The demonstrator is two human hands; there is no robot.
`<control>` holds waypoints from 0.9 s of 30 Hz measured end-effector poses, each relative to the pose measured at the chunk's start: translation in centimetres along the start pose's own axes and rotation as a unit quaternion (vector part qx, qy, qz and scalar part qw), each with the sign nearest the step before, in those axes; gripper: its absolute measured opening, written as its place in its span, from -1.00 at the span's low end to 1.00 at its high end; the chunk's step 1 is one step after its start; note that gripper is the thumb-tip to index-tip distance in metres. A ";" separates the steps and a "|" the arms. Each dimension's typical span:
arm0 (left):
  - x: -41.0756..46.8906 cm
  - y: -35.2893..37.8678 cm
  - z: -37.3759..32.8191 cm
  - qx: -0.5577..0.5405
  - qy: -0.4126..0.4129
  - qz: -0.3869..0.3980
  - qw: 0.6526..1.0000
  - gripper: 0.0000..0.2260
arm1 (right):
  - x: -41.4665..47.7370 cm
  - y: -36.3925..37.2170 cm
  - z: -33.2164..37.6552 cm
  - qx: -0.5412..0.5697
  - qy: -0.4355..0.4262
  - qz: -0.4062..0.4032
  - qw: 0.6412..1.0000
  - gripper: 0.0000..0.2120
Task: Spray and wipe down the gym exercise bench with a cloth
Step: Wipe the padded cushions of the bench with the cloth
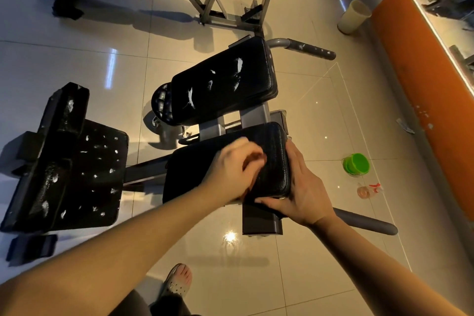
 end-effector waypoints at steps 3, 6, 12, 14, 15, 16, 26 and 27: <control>4.0 -1.0 3.4 -0.003 -0.177 -0.105 0.978 -0.81 | 0.0 0.0 0.1 -0.004 0.004 0.000 1.000 0.23; 1.3 -0.6 2.5 -0.022 -0.174 -0.127 0.976 -0.84 | 0.0 0.0 -0.1 -0.009 0.006 0.004 1.000 0.24; -6.0 0.4 -0.7 -0.049 -0.019 -0.056 0.997 -0.92 | 0.0 0.1 0.0 -0.009 0.007 0.001 1.000 0.23; -5.3 -0.7 3.5 -0.024 -0.093 -0.079 0.992 -0.92 | 0.0 -0.1 0.0 -0.008 0.009 -0.002 1.000 0.24; -5.2 -1.8 6.5 -0.002 -0.149 -0.102 0.984 -0.91 | -0.1 -0.1 0.1 -0.005 0.009 -0.002 1.000 0.24; -5.3 -3.2 9.8 0.026 -0.210 -0.119 0.970 -0.89 | 0.0 -0.1 0.1 0.000 0.008 -0.002 1.000 0.24; -4.4 0.6 -0.8 -0.026 -0.084 -0.054 0.995 -0.88 | 0.0 -0.2 0.4 0.004 0.006 -0.002 1.000 0.21; -5.4 0.5 -1.2 -0.019 -0.048 -0.045 0.998 -0.88 | 0.0 -0.2 0.4 0.002 0.007 -0.002 1.000 0.20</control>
Point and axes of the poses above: each hand's wrist, its own x-axis towards the middle knuckle, its own y-axis out of the palm, z = x × y, the point moved 7 cm from there along x, towards the middle knuckle, and after that the axes turned 1 degree about -x, right-handed, at the moved point
